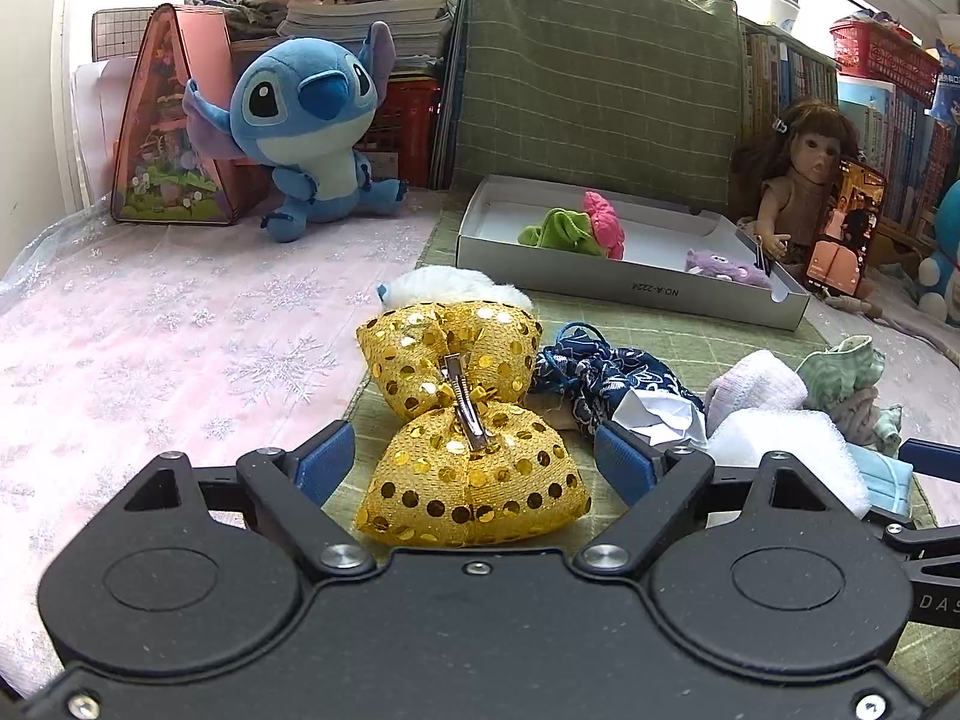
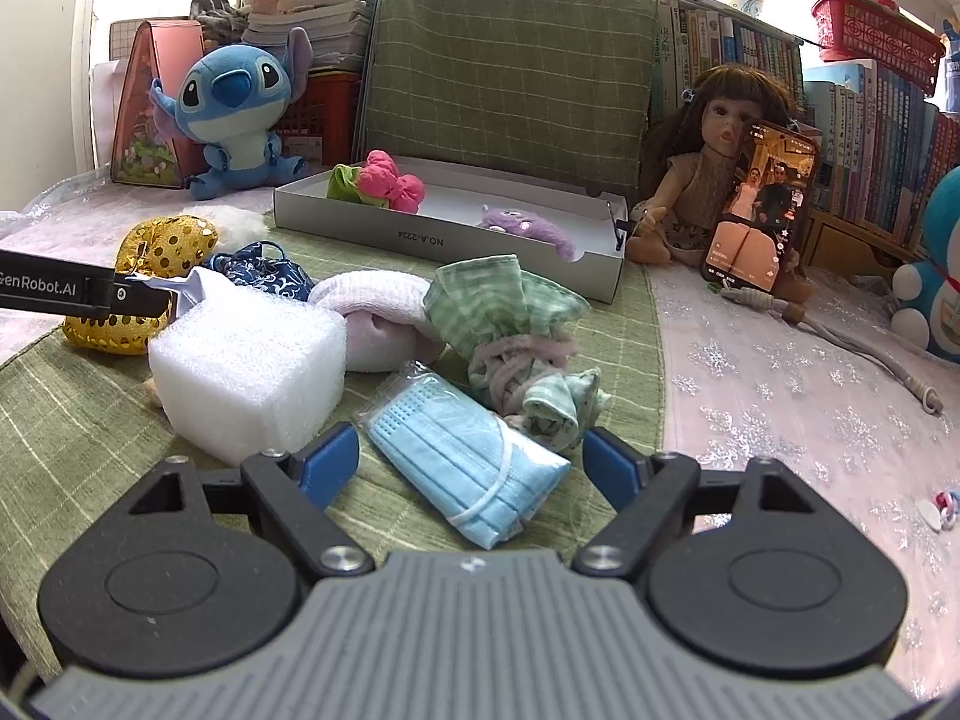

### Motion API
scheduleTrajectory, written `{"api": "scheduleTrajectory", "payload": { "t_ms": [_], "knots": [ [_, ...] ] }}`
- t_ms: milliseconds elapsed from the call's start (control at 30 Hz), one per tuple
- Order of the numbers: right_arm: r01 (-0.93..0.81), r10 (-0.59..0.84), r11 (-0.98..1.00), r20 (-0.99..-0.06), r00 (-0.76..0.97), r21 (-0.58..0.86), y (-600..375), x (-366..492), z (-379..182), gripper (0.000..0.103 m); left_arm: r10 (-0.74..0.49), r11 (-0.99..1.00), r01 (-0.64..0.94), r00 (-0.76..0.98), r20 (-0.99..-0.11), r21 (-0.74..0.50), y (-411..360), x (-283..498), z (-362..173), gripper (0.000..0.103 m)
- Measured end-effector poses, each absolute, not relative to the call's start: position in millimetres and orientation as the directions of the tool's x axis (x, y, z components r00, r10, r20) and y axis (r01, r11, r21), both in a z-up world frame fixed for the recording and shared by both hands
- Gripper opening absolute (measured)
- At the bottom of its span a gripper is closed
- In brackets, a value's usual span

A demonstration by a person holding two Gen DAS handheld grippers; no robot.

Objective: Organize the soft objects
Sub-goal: 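Close left tool on gold sequin bow while right tool closes on blue mask, then carry gold bow with left tool while right tool carries blue mask toward white box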

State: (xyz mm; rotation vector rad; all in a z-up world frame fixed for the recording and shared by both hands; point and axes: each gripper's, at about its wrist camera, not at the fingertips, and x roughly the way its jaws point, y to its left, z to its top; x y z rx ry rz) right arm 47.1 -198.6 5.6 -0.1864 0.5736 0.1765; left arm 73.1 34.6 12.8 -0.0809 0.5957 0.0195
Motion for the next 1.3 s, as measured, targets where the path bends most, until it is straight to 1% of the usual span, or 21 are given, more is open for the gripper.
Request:
{"api": "scheduleTrajectory", "payload": {
  "t_ms": [67, 200, 267, 367, 433, 533, 633, 733, 867, 1000, 1133, 1200, 1267, 1300],
  "knots": [
    [-0.218, 0.113, 0.967, -0.555, 0.824, -0.128, -197.3, 48.0, 4.9, 0.087, -0.011, 0.997, -0.037, 0.827, -0.562, -0.073, 33.3, 76.3, 12.4, 0.086],
    [-0.217, 0.107, 0.966, -0.553, 0.826, -0.138, -195.2, 47.4, 3.2, 0.086, -0.018, 0.997, -0.031, 0.823, -0.568, -0.076, 29.4, 82.3, 9.4, 0.079],
    [-0.216, 0.104, 0.966, -0.552, 0.827, -0.141, -194.9, 47.5, 3.0, 0.084, -0.019, 0.997, -0.028, 0.818, -0.575, -0.073, 27.8, 84.6, 7.6, 0.079],
    [-0.21, 0.1, 0.967, -0.549, 0.83, -0.141, -196.2, 47.3, 3.8, 0.08, -0.009, 0.998, -0.029, 0.818, -0.575, -0.057, 25.7, 85.7, 5.4, 0.076],
    [-0.205, 0.1, 0.97, -0.547, 0.831, -0.133, -198.1, 46.9, 4.4, 0.078, 0.0, 0.998, -0.034, 0.817, -0.577, -0.048, 25.6, 85.4, 4.1, 0.069],
    [-0.198, 0.1, 0.972, -0.545, 0.833, -0.123, -199.8, 45.3, 4.9, 0.073, 0.01, 0.999, -0.038, 0.814, -0.58, -0.035, 26.2, 83.9, 2.2, 0.062],
    [-0.201, 0.111, 0.973, -0.544, 0.832, -0.11, -201.1, 44.1, 5.1, 0.07, 0.015, 0.999, -0.03, 0.82, -0.572, -0.016, 24.9, 79.5, 1.7, 0.056],
    [-0.196, 0.11, 0.975, -0.541, 0.834, -0.105, -201.9, 43.4, 6.0, 0.065, 0.023, 1.0, -0.022, 0.827, -0.562, 0.009, 21.9, 74.8, 3.3, 0.052],
    [-0.209, 0.131, 0.974, -0.541, 0.831, -0.084, -202.0, 37.9, 9.3, 0.063, 0.009, 1.0, -0.006, 0.827, -0.562, 0.007, 21.2, 70.5, 6.6, 0.052],
    [-0.231, 0.14, 0.967, -0.541, 0.829, -0.104, -198.5, 29.7, 10.7, 0.064, 0.0, 1.0, 0.004, 0.824, -0.566, 0.006, 22.4, 66.2, 7.5, 0.052],
    [-0.24, 0.128, 0.96, -0.541, 0.831, -0.141, -194.2, 27.7, 8.4, 0.066, 0.001, 1.0, 0.001, 0.824, -0.567, 0.003, 23.2, 65.4, 6.3, 0.061],
    [-0.231, 0.11, 0.959, -0.533, 0.839, -0.165, -192.3, 28.1, 7.5, 0.066, 0.006, 1.0, -0.002, 0.822, -0.57, 0.007, 22.4, 68.0, 5.8, 0.063],
    [-0.222, 0.103, 0.96, -0.515, 0.851, -0.174, -192.5, 27.7, 8.6, 0.075, 0.01, 1.0, -0.004, 0.825, -0.566, 0.011, 21.2, 69.6, 6.2, 0.064],
    [-0.223, 0.105, 0.959, -0.511, 0.853, -0.176, -192.4, 27.5, 9.3, 0.076, 0.014, 1.0, -0.007, 0.827, -0.562, 0.016, 20.5, 71.0, 6.3, 0.065]
  ]
}}
